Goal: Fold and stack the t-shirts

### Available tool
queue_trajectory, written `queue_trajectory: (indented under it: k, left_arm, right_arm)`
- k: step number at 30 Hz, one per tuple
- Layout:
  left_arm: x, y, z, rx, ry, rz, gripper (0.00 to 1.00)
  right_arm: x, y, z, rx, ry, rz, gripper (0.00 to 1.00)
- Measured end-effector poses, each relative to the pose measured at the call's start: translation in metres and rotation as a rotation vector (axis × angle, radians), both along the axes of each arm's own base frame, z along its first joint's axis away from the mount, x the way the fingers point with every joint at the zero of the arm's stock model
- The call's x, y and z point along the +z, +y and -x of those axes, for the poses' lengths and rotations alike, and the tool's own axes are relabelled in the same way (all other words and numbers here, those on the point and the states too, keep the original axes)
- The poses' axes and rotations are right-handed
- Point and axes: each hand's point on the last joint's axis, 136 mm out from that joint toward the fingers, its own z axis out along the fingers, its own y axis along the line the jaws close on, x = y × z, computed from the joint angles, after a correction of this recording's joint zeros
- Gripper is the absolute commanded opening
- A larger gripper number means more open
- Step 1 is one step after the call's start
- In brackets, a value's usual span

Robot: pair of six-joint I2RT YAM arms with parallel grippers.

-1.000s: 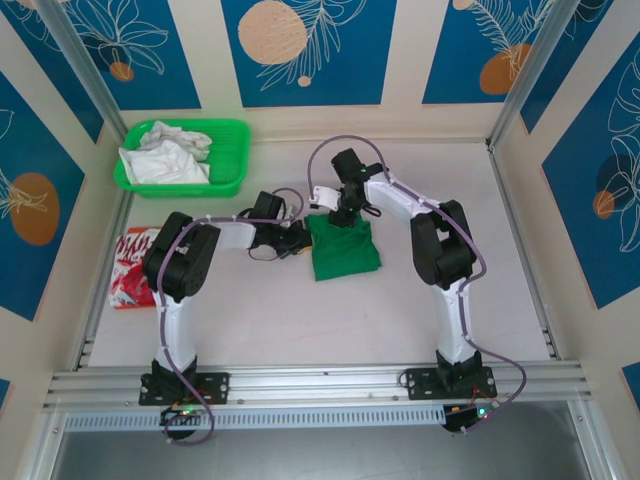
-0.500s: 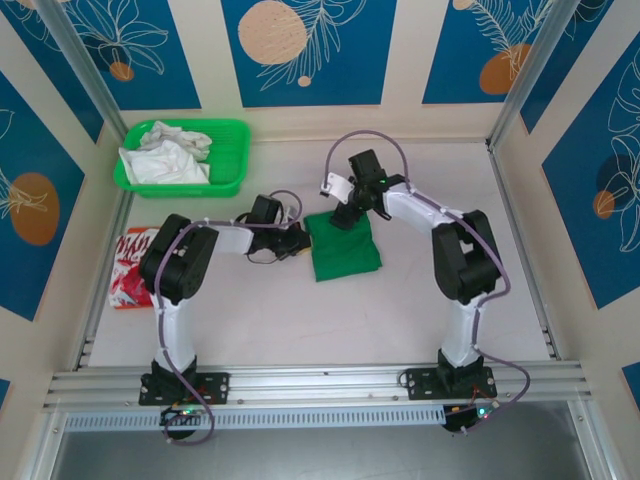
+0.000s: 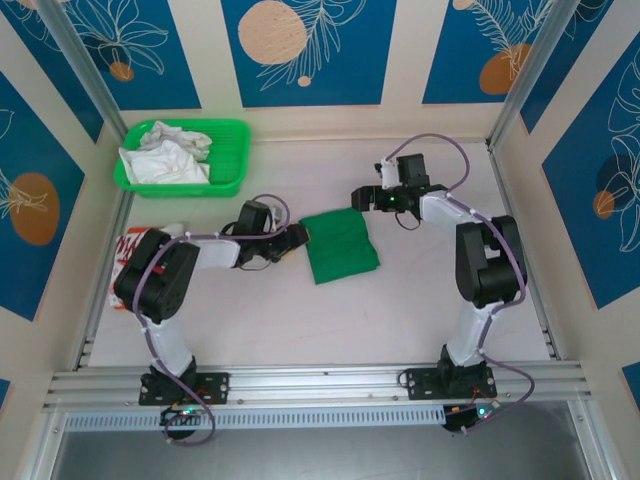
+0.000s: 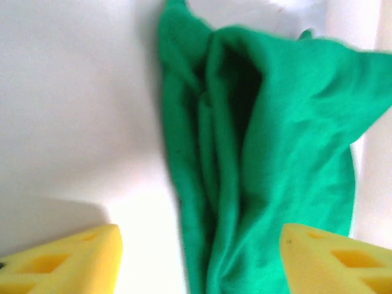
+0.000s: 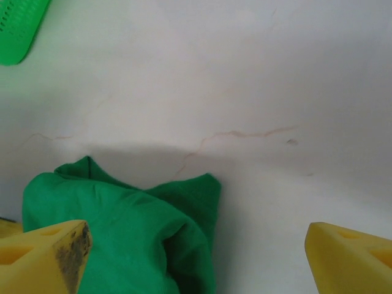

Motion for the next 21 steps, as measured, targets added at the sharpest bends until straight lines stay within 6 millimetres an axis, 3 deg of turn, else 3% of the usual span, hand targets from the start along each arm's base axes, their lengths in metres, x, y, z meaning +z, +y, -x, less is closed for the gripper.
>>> queue_trajectory:
  k: [4, 7, 10, 14, 18, 21]
  left_arm:
    - [0.007, -0.001, -0.006, 0.015, -0.030, 0.008, 0.90]
    - [0.006, -0.002, -0.009, 0.016, -0.009, 0.001, 0.87]
    - [0.002, -0.004, -0.012, 0.020, 0.033, -0.015, 0.80]
    - [-0.005, -0.004, -0.014, 0.022, 0.076, -0.044, 0.71]
    - [-0.009, -0.005, -0.015, 0.013, 0.092, -0.062, 0.60]
    - [-0.012, -0.004, -0.016, 0.009, 0.092, -0.077, 0.50]
  right_arm:
    - [-0.030, 0.016, 0.009, 0.021, 0.121, -0.060, 0.86]
    - [-0.042, 0.028, 0.015, 0.034, 0.184, -0.103, 0.72]
    - [-0.044, 0.040, 0.021, 0.043, 0.220, -0.138, 0.58]
    - [-0.039, 0.057, 0.025, 0.055, 0.226, -0.182, 0.49]
    - [-0.040, 0.072, 0.038, 0.051, 0.253, -0.230, 0.46]
    - [-0.040, 0.075, 0.049, 0.023, 0.276, -0.255, 0.56]
